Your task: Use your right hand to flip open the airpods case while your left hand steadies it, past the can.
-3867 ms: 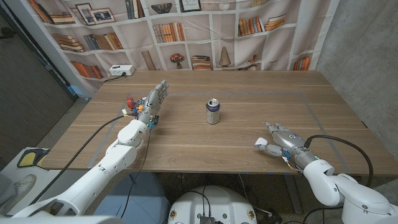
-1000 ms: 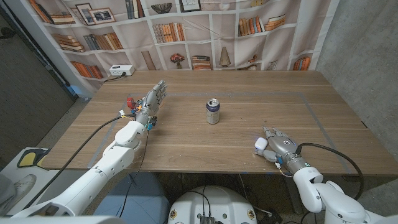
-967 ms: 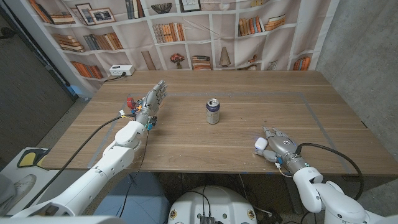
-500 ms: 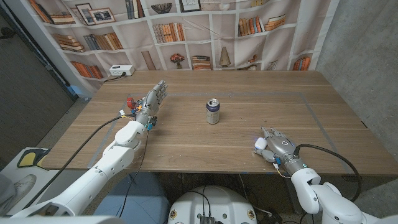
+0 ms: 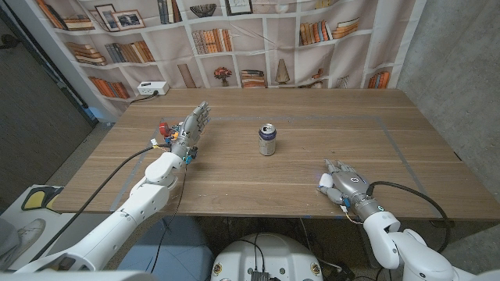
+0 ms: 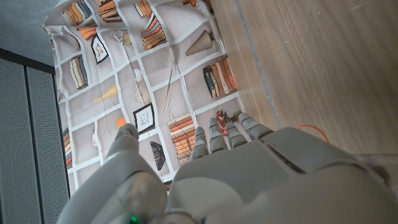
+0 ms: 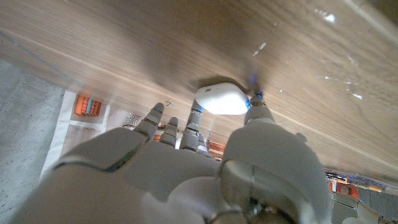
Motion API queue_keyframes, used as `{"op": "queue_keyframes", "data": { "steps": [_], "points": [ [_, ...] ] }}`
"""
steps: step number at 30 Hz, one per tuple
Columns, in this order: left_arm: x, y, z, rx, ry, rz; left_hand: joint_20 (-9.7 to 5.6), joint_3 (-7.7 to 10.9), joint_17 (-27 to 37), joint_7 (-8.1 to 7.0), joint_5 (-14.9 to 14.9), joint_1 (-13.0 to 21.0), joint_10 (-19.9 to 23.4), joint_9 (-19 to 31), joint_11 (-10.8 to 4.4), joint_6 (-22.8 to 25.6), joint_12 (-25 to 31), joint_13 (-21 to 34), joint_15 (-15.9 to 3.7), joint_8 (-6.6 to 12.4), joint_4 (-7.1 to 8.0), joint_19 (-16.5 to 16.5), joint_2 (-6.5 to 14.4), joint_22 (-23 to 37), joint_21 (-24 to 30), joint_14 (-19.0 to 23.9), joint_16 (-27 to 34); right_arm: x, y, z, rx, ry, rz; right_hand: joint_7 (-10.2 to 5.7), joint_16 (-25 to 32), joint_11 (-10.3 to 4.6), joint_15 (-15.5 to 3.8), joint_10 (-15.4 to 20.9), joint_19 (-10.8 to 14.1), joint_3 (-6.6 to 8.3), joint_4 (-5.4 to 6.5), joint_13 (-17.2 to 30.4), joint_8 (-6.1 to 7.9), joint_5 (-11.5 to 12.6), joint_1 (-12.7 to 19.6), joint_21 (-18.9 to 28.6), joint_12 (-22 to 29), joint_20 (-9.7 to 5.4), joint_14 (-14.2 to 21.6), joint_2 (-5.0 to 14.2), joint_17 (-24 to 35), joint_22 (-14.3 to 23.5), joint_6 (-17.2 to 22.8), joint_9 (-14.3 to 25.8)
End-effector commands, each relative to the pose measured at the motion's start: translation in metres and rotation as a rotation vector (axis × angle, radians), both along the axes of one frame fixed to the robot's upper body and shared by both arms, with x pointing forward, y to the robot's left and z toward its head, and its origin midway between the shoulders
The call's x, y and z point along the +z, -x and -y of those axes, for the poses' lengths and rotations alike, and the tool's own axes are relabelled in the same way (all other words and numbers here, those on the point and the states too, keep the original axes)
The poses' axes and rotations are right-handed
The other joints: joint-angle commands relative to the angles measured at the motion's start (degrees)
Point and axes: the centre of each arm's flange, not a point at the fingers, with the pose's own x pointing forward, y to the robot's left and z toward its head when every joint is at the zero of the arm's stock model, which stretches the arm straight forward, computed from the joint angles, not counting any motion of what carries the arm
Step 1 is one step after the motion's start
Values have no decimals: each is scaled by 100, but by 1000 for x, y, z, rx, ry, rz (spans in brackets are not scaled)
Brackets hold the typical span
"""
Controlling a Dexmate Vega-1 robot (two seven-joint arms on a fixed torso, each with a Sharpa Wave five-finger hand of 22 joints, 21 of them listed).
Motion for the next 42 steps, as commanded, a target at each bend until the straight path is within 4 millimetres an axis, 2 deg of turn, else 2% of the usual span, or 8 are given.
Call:
{"op": "queue_keyframes", "data": {
  "steps": [1,6,11,16,22,26,32,42],
  "points": [
    [-4,2,-1,2,11,1,22,-20,16,36,41,-51,44,6,-17,22,-21,22,-30,6,-6,5,11,12,19,-25,4,-2,1,2,2,-2,-17,-21,-19,-27,-18,0,18,109,-35,55,17,55,247,7,61,-11,0,20,30,15,-642,14],
    [-6,4,-2,2,14,1,23,-27,17,31,42,-62,55,6,-19,20,-18,22,-30,5,-2,4,8,12,19,-24,6,-1,0,2,3,0,-47,-41,-76,-23,-25,-160,-18,307,-46,102,-31,122,611,-16,68,-15,-105,5,28,14,-748,14],
    [-7,5,-3,3,17,1,26,-34,17,30,43,-74,55,6,-29,28,-19,22,-33,9,2,2,6,12,19,-25,6,-2,0,2,1,-2,-44,-33,-74,-30,-29,-191,-29,393,-39,116,-48,155,752,-19,79,-11,-105,11,28,13,-801,14],
    [-7,7,-3,4,20,4,24,-39,18,25,44,-83,58,5,-25,22,-18,22,-35,6,5,0,4,12,18,-24,7,-3,1,2,2,4,-28,-72,16,-211,-238,167,127,630,-12,189,3,231,1123,28,316,-132,173,18,30,10,-651,12],
    [-10,8,-3,3,22,2,21,-47,19,17,45,-97,63,5,-29,26,-17,23,-38,7,10,2,2,13,20,-22,8,-2,3,1,5,3,-3,-150,69,-365,-404,382,298,750,33,275,27,240,1307,53,503,-261,389,51,33,6,-528,8],
    [-12,9,-4,2,27,2,26,-53,20,22,46,-108,72,5,-26,34,-14,23,-37,11,14,2,0,13,20,-23,8,0,4,0,10,-4,4,-182,91,-439,-465,441,361,786,62,315,37,243,1353,55,573,-303,471,76,41,4,-467,6],
    [-12,10,-4,2,24,5,28,-62,20,20,48,-125,68,5,-42,30,-17,23,-43,8,19,1,-3,13,20,-24,9,7,9,0,29,-34,43,-177,108,-434,-434,471,409,791,87,348,42,236,1358,56,624,-295,539,62,47,4,-425,4],
    [-7,11,-1,0,17,15,31,-71,20,17,51,-142,71,5,-36,27,-18,23,-44,7,23,-2,-3,13,19,-25,8,41,29,-4,86,-86,174,-173,115,-442,-437,522,473,785,116,397,38,221,1350,52,702,-261,604,31,54,3,-387,2]
  ]
}}
